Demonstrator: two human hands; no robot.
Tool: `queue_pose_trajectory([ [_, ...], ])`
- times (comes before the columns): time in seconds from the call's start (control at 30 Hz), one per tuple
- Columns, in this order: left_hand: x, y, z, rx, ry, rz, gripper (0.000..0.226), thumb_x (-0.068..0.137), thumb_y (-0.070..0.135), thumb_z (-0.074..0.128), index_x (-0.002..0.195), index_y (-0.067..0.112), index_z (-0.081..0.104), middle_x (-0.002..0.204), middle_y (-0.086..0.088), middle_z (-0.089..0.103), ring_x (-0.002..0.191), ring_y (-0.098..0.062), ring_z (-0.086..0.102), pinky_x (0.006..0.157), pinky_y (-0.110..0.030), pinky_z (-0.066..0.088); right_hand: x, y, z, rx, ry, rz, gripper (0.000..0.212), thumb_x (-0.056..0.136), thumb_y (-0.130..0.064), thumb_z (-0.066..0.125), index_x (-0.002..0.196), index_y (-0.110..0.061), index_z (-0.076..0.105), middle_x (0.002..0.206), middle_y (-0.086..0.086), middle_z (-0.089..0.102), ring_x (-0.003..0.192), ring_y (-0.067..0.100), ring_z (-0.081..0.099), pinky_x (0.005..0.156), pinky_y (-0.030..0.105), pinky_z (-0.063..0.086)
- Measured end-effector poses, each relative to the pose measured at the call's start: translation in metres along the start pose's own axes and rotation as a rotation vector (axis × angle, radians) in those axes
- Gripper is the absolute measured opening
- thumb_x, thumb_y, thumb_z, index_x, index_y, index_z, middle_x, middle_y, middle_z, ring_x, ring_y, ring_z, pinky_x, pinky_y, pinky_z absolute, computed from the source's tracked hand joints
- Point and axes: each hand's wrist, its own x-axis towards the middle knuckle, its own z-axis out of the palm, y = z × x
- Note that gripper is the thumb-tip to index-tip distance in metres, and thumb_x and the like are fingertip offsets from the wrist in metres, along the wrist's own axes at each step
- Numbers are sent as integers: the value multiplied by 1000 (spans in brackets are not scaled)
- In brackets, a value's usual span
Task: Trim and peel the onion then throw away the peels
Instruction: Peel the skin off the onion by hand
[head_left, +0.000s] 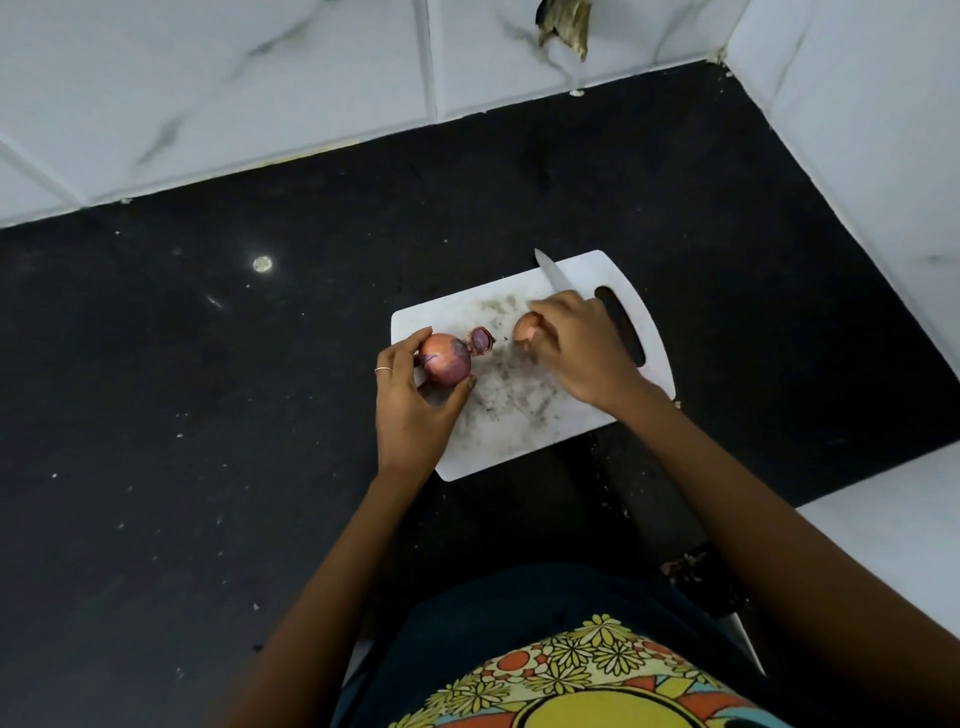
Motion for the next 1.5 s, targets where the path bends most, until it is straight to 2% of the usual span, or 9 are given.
queue_pose_trajectory([
  [0.3,-6,6,2,-44,5,-17,59,71,19,83,123,20,54,120,0,46,98,-2,55,86,-26,54,-53,-6,16,16,-129,-120,38,93,-14,45,131,-20,50,131,2,48,117,25,38,99,43,38],
  [0.47,-17,9,7,-20,-27,17,60,69,21,83,122,19,55,118,0,52,101,-14,58,84,-15,49,-87,0,18,39,-195,-149,38,92,-10,43,126,-22,56,126,1,52,110,23,42,95,43,40],
  [0.7,-32,13,14,-24,-108,38,62,68,22,84,123,19,55,118,3,53,99,-9,56,84,-9,46,-113,7,22,66,-261,-132,37,92,-9,43,119,-25,62,121,-1,54,111,22,44,95,43,41],
  [0.83,-36,14,15,-28,-138,40,63,68,23,84,123,21,54,118,2,54,99,-10,55,86,-16,48,-111,7,14,166,-38,-123,29,89,-8,48,105,-21,69,108,1,61,104,20,52,90,45,44],
  [0.97,-35,15,16,-16,-152,48,62,69,24,83,124,22,53,115,5,53,101,-16,58,87,-27,52,-90,-2,4,397,171,-29,23,88,-8,55,108,-10,66,104,8,61,91,17,58,84,33,50],
  [1.17,-36,19,17,-1,-152,32,61,73,24,80,127,19,52,119,-1,55,102,-17,57,86,-32,53,-58,-19,11,527,53,88,42,82,-26,69,119,-7,60,117,7,61,106,16,58,86,21,43],
  [1.27,-37,18,18,28,-155,31,63,72,23,80,128,18,51,121,-3,55,106,-18,55,89,-36,51,-52,-21,17,561,71,135,29,81,-15,70,108,-6,66,109,7,68,98,11,59,79,12,40],
  [1.4,-33,17,20,57,-157,19,66,70,20,80,129,16,50,121,-7,58,108,-20,55,92,-39,50,-53,-17,23,780,97,230,16,78,-1,68,92,-6,71,93,8,72,89,17,65,82,29,53],
  [1.5,-34,22,20,-2,-185,0,64,72,17,80,128,16,50,121,-3,58,106,-15,56,91,-29,50,-60,-13,18,964,72,288,17,78,4,68,94,-1,69,85,6,69,81,19,66,78,32,58],
])
